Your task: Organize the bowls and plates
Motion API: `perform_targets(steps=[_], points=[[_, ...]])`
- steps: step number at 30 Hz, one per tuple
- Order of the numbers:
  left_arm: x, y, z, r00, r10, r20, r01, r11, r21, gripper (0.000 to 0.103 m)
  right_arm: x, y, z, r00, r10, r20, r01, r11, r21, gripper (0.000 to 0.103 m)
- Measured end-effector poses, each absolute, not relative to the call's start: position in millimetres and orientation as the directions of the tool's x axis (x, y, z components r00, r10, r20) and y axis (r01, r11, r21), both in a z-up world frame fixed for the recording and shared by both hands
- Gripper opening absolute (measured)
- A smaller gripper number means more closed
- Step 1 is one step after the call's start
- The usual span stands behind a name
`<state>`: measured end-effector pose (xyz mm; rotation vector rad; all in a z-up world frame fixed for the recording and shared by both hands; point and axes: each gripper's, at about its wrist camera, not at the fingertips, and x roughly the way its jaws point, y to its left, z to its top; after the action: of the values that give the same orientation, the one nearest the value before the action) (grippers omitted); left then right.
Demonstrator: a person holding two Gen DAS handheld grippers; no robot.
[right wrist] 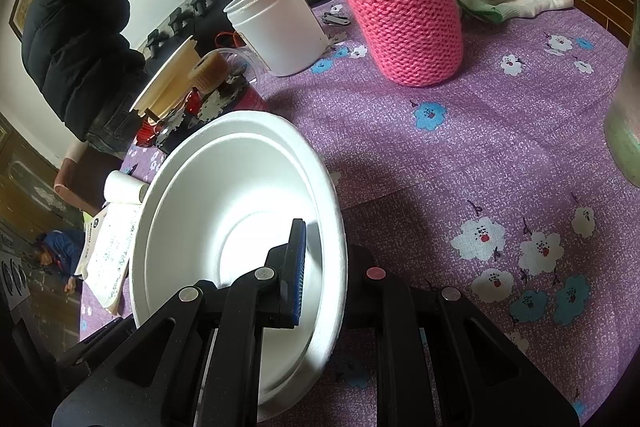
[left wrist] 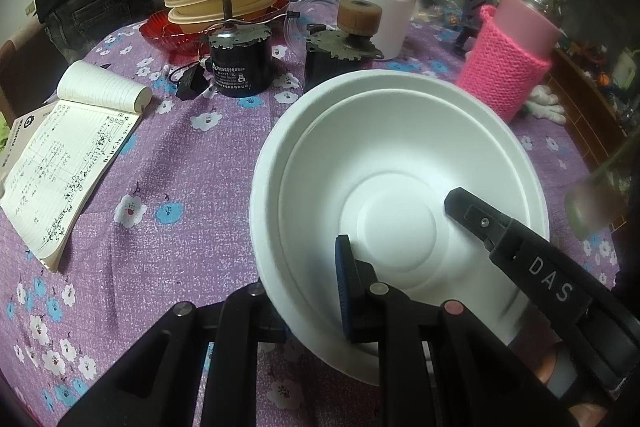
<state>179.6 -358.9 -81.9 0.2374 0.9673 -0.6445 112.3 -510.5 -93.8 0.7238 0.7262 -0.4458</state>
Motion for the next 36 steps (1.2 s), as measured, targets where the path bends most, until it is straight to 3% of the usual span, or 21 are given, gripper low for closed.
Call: perform_targets(steps=[36], points=[[178.7, -349.9, -68.9, 0.412, -0.415, -0.811, 0.581, 0.806, -0.117, 0.016, 107.5, -504.2, -79.1, 0.707, -0.112, -0.699, 0.574, 0.669, 0.473, 0.013]])
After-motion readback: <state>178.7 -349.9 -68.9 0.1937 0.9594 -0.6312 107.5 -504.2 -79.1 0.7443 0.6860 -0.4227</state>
